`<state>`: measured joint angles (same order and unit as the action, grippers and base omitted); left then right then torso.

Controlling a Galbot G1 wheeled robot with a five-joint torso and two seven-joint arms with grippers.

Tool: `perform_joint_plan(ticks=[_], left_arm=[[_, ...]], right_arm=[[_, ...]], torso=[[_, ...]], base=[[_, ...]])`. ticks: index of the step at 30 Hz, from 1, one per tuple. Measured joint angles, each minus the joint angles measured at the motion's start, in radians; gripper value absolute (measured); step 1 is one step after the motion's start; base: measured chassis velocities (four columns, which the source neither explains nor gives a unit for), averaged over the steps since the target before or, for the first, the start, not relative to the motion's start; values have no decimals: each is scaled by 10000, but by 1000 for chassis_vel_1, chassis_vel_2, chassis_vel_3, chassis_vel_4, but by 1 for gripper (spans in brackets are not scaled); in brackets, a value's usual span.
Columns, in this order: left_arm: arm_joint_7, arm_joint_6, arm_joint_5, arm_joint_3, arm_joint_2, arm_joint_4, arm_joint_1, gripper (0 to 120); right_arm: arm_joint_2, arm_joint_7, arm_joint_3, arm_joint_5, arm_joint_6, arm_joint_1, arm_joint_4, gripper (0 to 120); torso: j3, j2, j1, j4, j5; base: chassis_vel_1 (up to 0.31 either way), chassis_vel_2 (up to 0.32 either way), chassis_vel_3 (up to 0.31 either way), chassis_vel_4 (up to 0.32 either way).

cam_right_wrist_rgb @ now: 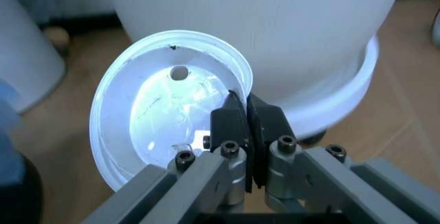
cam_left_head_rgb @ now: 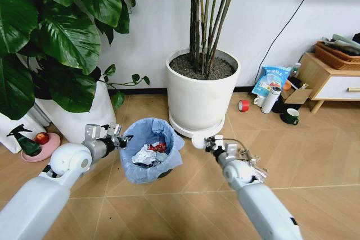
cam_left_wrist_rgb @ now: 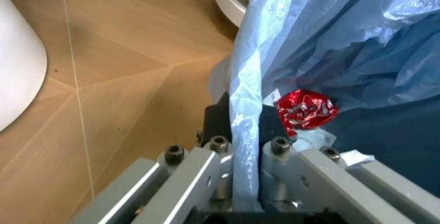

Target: Pick up the trash bin and place the garbage on the floor into it.

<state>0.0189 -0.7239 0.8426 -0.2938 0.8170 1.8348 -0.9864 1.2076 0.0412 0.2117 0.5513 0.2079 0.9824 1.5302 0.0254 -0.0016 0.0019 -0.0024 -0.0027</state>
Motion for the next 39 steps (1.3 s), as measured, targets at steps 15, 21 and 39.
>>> perform_joint_plan(ticks=[15, 21, 39], left_arm=[[208, -17, -21, 876, 96, -180, 335, 0], [644, -17, -170, 1523, 166, -344, 762, 0], [546, -56, 120, 2196, 413, -351, 1700, 0]], right_arm=[[-2119, 119, -81, 1147, -155, -138, 4280, 0], [-2746, 102, -780, 1685, 172, -220, 5689, 0], [-3288, 354, -2475, 743, 454, 161, 5829, 29]], torso=[[0, 1, -1, 1, -3], [-1, 1, -1, 2, -4], [0, 1, -1, 3, -4]], base=[[0, 0, 0, 0], [0, 0, 0, 0], [0, 0, 0, 0]])
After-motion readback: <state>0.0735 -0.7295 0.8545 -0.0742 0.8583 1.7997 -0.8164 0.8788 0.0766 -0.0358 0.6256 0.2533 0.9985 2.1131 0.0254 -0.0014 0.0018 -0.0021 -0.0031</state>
